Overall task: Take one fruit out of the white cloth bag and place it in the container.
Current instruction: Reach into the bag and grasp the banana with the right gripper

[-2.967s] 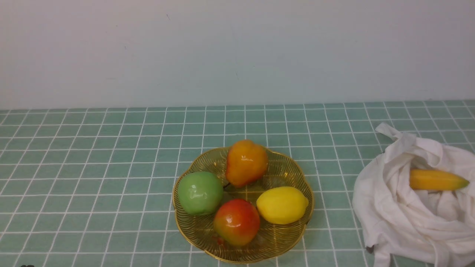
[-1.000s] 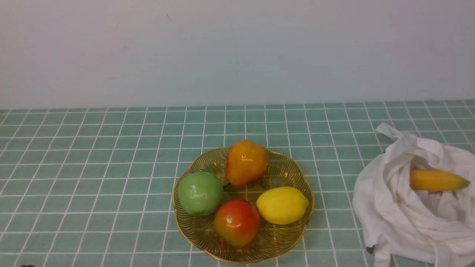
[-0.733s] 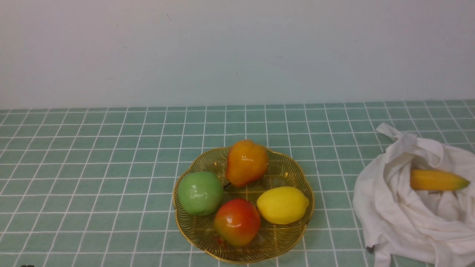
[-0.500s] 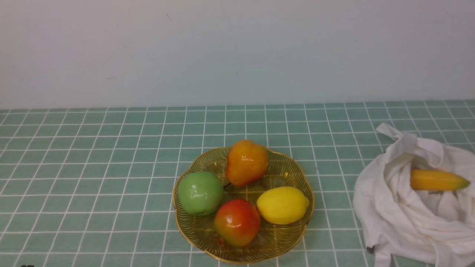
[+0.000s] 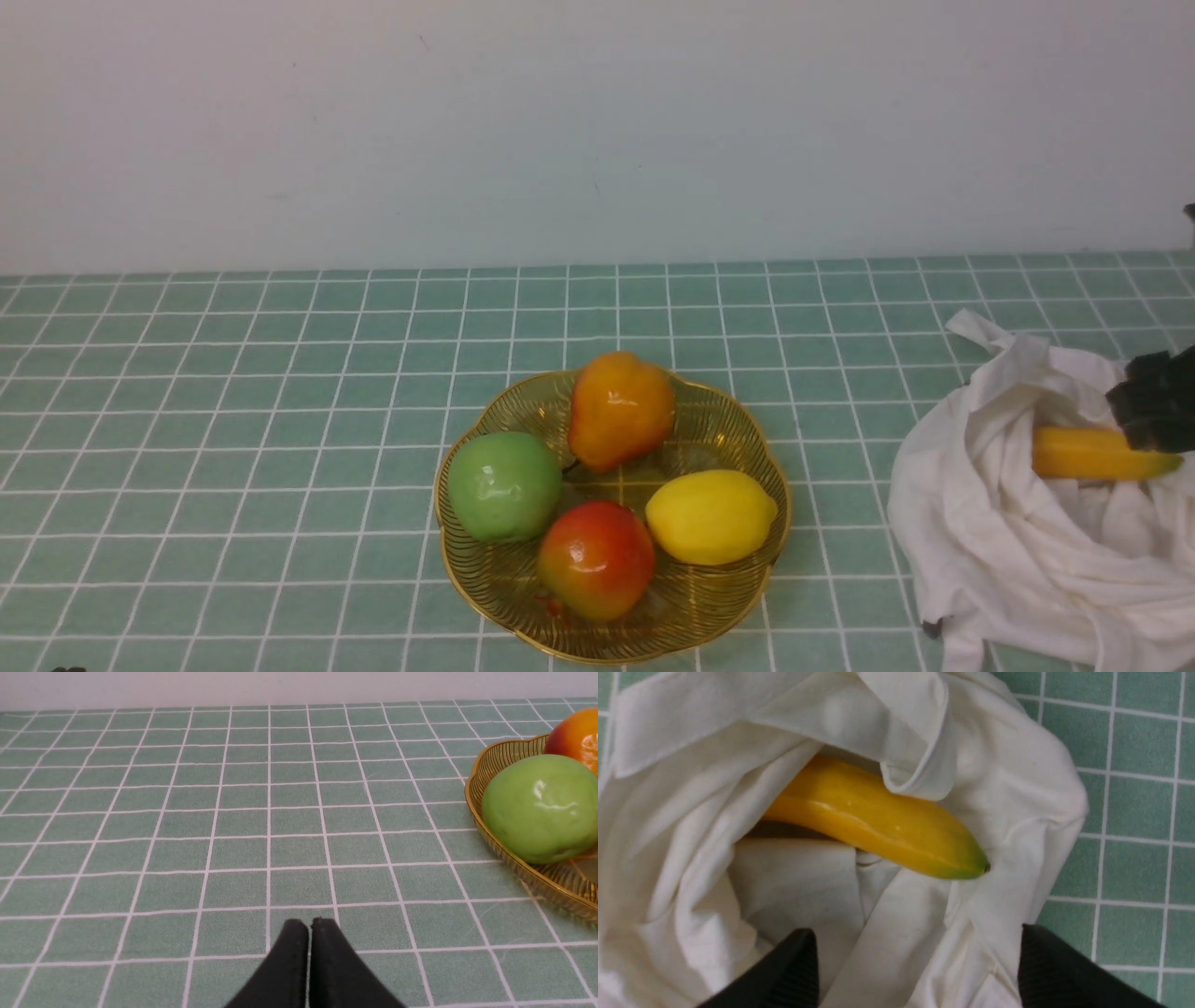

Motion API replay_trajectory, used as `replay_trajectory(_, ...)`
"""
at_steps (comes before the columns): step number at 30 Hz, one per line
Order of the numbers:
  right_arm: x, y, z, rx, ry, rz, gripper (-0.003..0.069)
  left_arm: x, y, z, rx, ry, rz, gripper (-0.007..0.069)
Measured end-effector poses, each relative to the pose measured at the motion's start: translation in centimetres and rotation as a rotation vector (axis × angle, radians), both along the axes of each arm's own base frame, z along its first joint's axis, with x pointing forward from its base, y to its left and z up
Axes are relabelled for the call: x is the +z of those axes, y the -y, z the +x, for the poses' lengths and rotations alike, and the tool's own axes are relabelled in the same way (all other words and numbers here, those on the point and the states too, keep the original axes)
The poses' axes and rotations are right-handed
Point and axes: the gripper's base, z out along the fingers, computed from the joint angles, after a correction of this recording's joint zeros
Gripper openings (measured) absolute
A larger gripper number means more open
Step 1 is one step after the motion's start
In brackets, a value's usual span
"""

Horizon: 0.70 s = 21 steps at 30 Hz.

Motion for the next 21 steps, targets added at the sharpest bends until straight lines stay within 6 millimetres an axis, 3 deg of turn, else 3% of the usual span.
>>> replay_trajectory(4,-2.1,0.4,2.0,0.051,-0.048,-0.058,0.0612,0.0,0.0,0.0,0.000,0.000,0.000,-0.0008)
replay_trajectory(8,-4.1,0.7,3.3,0.134,-0.125,-0.128,0.0621,0.0,0.0,0.0,0.000,0.000,0.000,-0.0008)
replay_trajectory(14,-4.4,0.5,3.7,0.217,-0.145,-0.169,0.0611,0.0,0.0,0.0,0.000,0.000,0.000,-0.0008)
replay_trajectory(21,-5.6,-1.6,4.2,0.373,-0.183,-0.207,0.0590,0.0,0.0,0.0,0.000,0.000,0.000,-0.0008)
